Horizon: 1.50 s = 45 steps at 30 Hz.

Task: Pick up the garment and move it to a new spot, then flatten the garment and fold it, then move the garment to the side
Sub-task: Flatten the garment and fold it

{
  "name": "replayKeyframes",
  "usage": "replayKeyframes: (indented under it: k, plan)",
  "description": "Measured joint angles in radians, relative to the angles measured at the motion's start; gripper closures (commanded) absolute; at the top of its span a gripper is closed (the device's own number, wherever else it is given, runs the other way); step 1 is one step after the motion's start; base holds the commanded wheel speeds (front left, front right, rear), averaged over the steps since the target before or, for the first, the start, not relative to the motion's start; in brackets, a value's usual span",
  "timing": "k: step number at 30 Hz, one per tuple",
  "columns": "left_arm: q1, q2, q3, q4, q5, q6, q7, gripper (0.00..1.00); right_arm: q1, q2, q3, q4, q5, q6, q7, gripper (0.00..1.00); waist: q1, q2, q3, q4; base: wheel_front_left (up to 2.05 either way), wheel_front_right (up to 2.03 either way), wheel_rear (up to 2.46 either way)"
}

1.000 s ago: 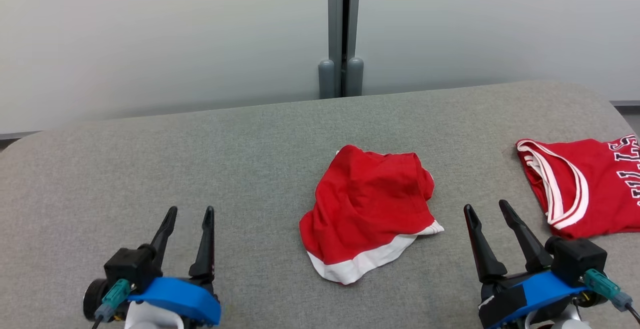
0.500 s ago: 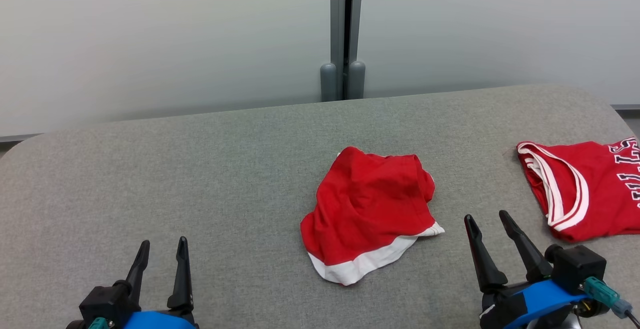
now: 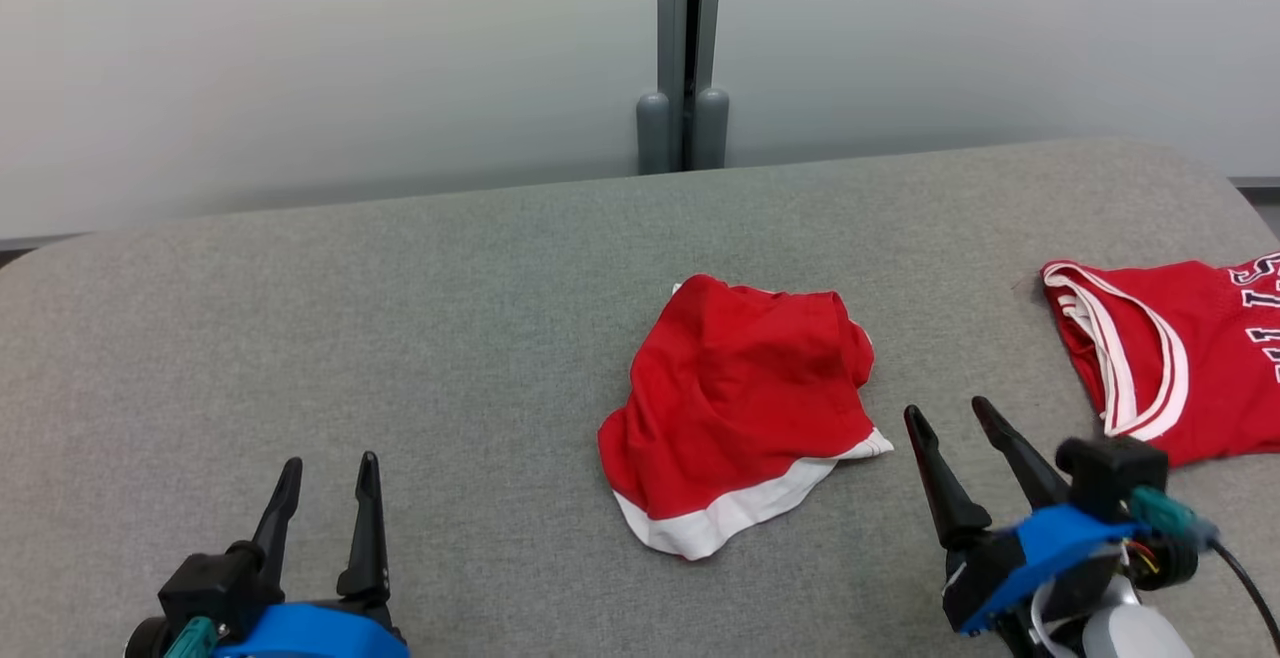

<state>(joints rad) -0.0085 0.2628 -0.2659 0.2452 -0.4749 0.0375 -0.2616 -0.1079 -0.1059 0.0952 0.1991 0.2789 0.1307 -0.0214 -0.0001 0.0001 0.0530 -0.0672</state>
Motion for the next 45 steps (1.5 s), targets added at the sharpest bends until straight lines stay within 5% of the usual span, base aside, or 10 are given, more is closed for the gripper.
replayKeyframes:
  k: [6,18,19,20,29,36,37,38,45]
  plan:
    - [-0.04,-0.002,-0.005,-0.003,0.009,-0.012,0.0,0.0,-0.109,0.013,-0.029,0.195,-0.022,0.0,0.159,0.0,0.0002,0.0,0.045,0.023,0.0,0.0,0.0]
    - [-0.096,-0.016,-0.014,0.002,0.036,-0.021,0.0,0.0,-0.303,0.029,-0.037,0.49,-0.082,0.0,0.188,0.0,0.0002,0.0,0.124,0.09,0.0,0.0,0.0]
    - [-0.097,-0.018,-0.014,0.003,0.036,-0.021,0.0,0.0,-0.315,0.03,-0.035,0.502,-0.085,0.0,0.177,0.23,0.0002,0.0,0.125,0.092,0.0,0.0,0.0]
    - [-0.097,-0.02,-0.013,0.004,0.036,-0.021,0.0,0.0,-0.324,0.032,-0.033,0.512,-0.084,0.0,0.167,1.0,0.0002,0.0,0.125,0.093,0.0,0.0,0.0]
    - [-0.067,-0.025,0.016,0.003,0.038,-0.02,0.0,0.0,-0.26,0.027,-0.132,0.393,-0.054,0.0,0.046,1.0,0.0001,0.0,0.086,0.059,0.0,0.0,0.0]
    - [-0.041,-0.027,0.033,-0.003,0.04,-0.019,0.0,0.0,-0.105,0.031,-0.241,0.201,-0.058,0.0,0.085,1.0,0.0,0.0,0.056,0.009,0.0,0.0,0.0]
    - [-0.039,-0.027,0.035,-0.003,0.041,-0.021,0.0,0.0,-0.08,0.035,-0.25,0.18,-0.058,0.0,0.099,0.62,0.0,0.0,0.052,0.001,0.0,0.0,0.0]
    - [-0.038,-0.027,0.036,-0.003,0.041,-0.021,0.0,0.0,-0.058,0.039,-0.259,0.161,-0.06,0.0,0.112,0.0,0.0,0.0,0.05,-0.007,0.0,0.0,0.0]
    - [-0.037,-0.029,0.04,0.007,0.049,-0.034,0.0,0.0,-0.002,0.053,-0.235,0.022,-0.056,0.0,0.068,0.0,0.0,0.0,0.035,-0.035,0.0,0.0,0.0]
